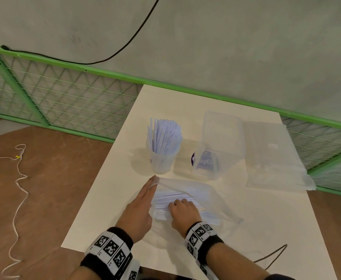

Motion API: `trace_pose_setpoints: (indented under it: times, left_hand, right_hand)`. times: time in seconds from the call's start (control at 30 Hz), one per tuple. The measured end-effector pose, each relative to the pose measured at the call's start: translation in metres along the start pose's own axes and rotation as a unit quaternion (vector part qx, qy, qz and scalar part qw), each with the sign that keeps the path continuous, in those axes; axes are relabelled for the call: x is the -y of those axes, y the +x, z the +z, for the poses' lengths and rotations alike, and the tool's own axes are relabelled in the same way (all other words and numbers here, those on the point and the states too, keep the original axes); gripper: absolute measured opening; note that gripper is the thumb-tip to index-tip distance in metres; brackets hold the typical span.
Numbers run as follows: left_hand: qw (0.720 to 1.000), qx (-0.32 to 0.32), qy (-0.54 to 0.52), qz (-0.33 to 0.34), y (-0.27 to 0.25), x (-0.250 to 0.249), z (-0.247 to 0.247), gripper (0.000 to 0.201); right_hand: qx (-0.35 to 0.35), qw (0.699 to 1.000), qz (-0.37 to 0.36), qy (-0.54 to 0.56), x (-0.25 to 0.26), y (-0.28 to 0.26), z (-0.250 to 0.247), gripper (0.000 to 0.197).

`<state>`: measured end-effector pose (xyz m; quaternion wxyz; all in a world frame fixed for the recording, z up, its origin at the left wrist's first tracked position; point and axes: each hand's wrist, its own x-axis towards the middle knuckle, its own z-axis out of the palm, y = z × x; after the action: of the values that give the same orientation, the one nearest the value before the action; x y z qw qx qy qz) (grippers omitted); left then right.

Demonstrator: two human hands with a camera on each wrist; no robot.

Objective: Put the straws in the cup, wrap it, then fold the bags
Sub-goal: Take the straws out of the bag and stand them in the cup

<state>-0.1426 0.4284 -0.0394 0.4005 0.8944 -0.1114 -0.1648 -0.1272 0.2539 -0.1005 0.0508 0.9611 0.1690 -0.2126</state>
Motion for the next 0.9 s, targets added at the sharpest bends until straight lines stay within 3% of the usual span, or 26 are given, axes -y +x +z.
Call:
trace_pose_setpoints:
  times: [0.23,0.37,0.5,0.6,0.7,0.77,0.83,0.9]
  left_hand:
    - [1.0,0.001,-0.007,-0.003,-0.001,0.0,0.0,0.097]
    - [1.0,-0.006,-0.009,-0.002,0.001,0.002,-0.002,0.098]
    - [1.0,-0.014,-0.008,-0.001,0.003,0.004,-0.005,0.098]
    - [1.0,-0.016,-0.007,-0.001,0.004,0.003,-0.005,0.098]
    - [1.0,-0.017,-0.008,-0.002,0.005,0.001,-0.005,0.097]
    - [1.0,-0.018,-0.011,-0.004,0.005,0.0,-0.006,0.097]
    - [1.0,-0.017,-0.015,-0.005,0.006,-0.001,-0.006,0.097]
    - [1.0,-0.014,-0.015,-0.005,0.007,-0.001,-0.006,0.096]
  right_hand:
    - [0.004,1.0,-0.018,-0.006,0.003,-0.004,0.001,0.028]
    - [-0.049,0.992,-0.012,0.113,-0.006,-0.014,-0.001,0.034]
    - [-0.091,0.946,-0.024,0.31,-0.021,-0.025,-0.01,0.024]
    - [-0.152,0.91,-0.038,0.385,-0.03,-0.031,-0.021,0.015]
    - [-0.228,0.835,-0.007,0.5,-0.027,-0.045,-0.036,0.03]
    - [-0.243,0.781,0.006,0.575,-0.023,-0.054,-0.043,0.021]
    - [-0.234,0.783,0.007,0.576,-0.024,-0.056,-0.037,0.02]
    - [-0.212,0.806,0.044,0.551,-0.029,-0.055,-0.025,0.026]
